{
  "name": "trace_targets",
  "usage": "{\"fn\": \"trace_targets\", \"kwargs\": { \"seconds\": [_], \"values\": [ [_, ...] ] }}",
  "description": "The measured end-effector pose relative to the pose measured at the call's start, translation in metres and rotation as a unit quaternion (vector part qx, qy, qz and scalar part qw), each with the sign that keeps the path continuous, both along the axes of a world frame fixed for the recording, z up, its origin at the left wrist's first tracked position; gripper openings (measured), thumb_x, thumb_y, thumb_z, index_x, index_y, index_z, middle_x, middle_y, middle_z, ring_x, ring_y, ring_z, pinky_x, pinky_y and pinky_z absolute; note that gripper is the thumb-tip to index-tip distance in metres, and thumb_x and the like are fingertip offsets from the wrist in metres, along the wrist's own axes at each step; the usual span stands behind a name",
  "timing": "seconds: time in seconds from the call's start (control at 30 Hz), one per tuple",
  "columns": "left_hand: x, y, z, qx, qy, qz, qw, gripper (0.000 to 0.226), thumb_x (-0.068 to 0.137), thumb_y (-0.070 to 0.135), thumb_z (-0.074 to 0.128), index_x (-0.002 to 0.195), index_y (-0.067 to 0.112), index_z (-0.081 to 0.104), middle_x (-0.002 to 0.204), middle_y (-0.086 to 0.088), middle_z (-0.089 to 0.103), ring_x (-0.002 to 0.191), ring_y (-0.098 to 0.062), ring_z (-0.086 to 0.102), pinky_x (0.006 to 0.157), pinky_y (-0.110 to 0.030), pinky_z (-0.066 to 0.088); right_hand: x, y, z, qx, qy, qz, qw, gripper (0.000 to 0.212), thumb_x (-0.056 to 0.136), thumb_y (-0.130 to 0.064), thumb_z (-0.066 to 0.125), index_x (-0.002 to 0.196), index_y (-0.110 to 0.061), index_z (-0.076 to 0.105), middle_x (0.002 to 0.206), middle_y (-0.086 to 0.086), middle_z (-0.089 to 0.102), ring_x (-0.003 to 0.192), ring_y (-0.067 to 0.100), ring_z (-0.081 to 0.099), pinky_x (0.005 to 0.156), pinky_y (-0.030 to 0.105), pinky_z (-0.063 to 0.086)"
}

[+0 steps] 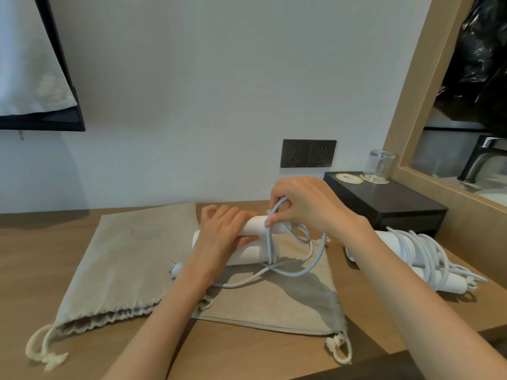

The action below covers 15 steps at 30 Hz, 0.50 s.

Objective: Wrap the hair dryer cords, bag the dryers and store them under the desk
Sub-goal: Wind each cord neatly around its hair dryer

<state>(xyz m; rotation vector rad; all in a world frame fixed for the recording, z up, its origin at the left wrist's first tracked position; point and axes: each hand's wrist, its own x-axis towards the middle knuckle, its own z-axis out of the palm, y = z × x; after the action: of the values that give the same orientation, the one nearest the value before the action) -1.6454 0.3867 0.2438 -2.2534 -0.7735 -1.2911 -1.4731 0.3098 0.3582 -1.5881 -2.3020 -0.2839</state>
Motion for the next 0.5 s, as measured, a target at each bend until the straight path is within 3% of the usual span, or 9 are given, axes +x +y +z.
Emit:
{"fn": "trace_targets", "kwargs": {
  "seconds": [0.1, 0.27, 0.37, 0.43, 0.5],
  "values": [
    [-0.001, 0.002, -0.002, -0.019, -0.015, -0.035, 0.999, 0.037, 0.08, 0.051, 0.053, 0.091, 0.017, 0.062, 0.075, 0.005, 0.061, 0.077, -0.012, 0.046, 0.076, -0.032, 0.028, 0.002, 0.011, -0.005, -0.012, 0.044, -0.011, 0.999, 0.032, 0.067, -0.054, 0.076, 0.076, -0.024, 0.068, 0.067, -0.017, 0.052, 0.066, 0.006, 0.051, 0.066, 0.029, 0.049],
    [0.0, 0.004, -0.002, -0.013, -0.014, -0.024, 1.0, 0.033, 0.077, 0.051, 0.052, 0.089, 0.02, 0.046, 0.072, 0.003, 0.061, 0.075, -0.013, 0.045, 0.077, -0.031, 0.027, 0.016, 0.025, -0.013, -0.087, 0.194, -0.019, 0.977, 0.031, 0.059, -0.049, 0.082, 0.07, -0.024, 0.069, 0.068, -0.01, 0.063, 0.066, 0.009, 0.058, 0.063, 0.032, 0.051],
    [-0.003, 0.005, -0.001, 0.025, 0.039, -0.011, 0.999, 0.027, 0.079, 0.043, 0.054, 0.095, 0.025, 0.044, 0.077, 0.001, 0.062, 0.072, -0.02, 0.053, 0.076, -0.032, 0.03, 0.022, 0.031, -0.018, -0.152, 0.251, -0.003, 0.956, 0.025, 0.067, -0.04, 0.081, 0.073, -0.018, 0.07, 0.066, -0.004, 0.063, 0.06, 0.007, 0.054, 0.06, 0.027, 0.045],
    [-0.005, 0.004, -0.001, 0.053, 0.065, -0.01, 0.996, 0.029, 0.079, 0.036, 0.063, 0.098, 0.025, 0.044, 0.079, -0.003, 0.062, 0.073, -0.023, 0.051, 0.074, -0.032, 0.031, 0.026, 0.035, -0.021, -0.164, 0.295, -0.011, 0.941, 0.022, 0.076, -0.037, 0.075, 0.073, -0.016, 0.069, 0.067, 0.001, 0.061, 0.062, 0.011, 0.053, 0.06, 0.026, 0.043],
    [-0.007, 0.003, 0.0, 0.07, 0.08, -0.008, 0.994, 0.026, 0.084, 0.033, 0.059, 0.106, 0.028, 0.046, 0.081, -0.005, 0.061, 0.074, -0.023, 0.047, 0.073, -0.032, 0.031, 0.028, 0.039, -0.025, -0.172, 0.341, -0.026, 0.924, 0.022, 0.083, -0.034, 0.068, 0.073, -0.015, 0.066, 0.066, 0.002, 0.056, 0.062, 0.012, 0.05, 0.06, 0.024, 0.043]
  ]
}}
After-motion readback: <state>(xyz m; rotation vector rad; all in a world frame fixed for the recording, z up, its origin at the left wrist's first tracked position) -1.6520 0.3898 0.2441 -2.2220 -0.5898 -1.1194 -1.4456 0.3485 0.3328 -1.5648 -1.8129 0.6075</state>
